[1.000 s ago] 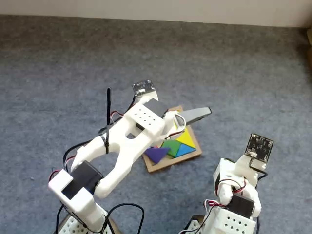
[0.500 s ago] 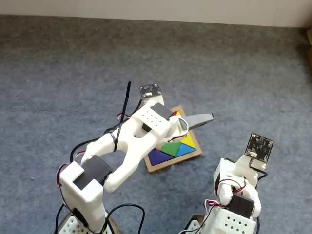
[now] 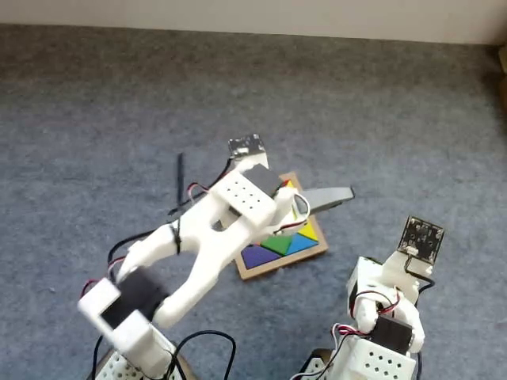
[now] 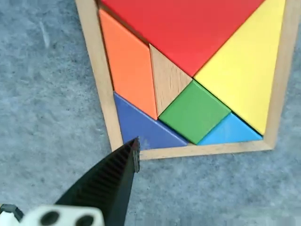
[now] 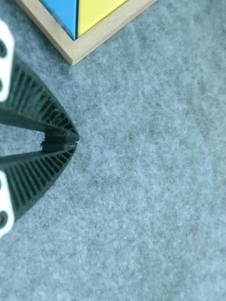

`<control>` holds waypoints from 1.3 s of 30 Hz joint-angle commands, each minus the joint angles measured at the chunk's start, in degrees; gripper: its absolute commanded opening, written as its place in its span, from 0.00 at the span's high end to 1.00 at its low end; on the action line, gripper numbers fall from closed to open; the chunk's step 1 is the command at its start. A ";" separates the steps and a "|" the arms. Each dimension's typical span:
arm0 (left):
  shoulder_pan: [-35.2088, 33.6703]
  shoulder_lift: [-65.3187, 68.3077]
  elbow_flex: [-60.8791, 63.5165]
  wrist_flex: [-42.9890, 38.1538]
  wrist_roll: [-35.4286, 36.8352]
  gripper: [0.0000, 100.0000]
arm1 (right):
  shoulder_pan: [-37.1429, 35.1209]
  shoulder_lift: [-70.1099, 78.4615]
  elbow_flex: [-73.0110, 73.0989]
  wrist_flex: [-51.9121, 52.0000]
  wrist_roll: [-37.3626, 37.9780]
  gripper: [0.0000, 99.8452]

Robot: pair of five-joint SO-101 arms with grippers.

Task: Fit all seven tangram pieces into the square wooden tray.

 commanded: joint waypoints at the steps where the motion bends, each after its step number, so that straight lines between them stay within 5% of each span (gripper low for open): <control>1: 0.40 -9.98 -0.84 5.19 1.23 0.16 | 0.66 -0.75 8.22 0.40 0.62 0.99; 13: 0.40 -36.79 15.96 6.51 0.79 0.16 | 0.66 -0.75 8.22 0.40 0.62 0.99; 18: -0.31 -48.04 22.99 6.51 -6.42 0.16 | 0.66 -0.75 8.22 0.40 0.62 0.99; 30: -18.59 -66.77 31.78 6.51 -25.58 0.16 | 0.66 -0.75 8.22 0.40 0.62 0.99; 39: -28.88 -77.14 39.52 6.42 -32.62 0.16 | 0.57 -0.66 8.22 0.40 0.62 0.99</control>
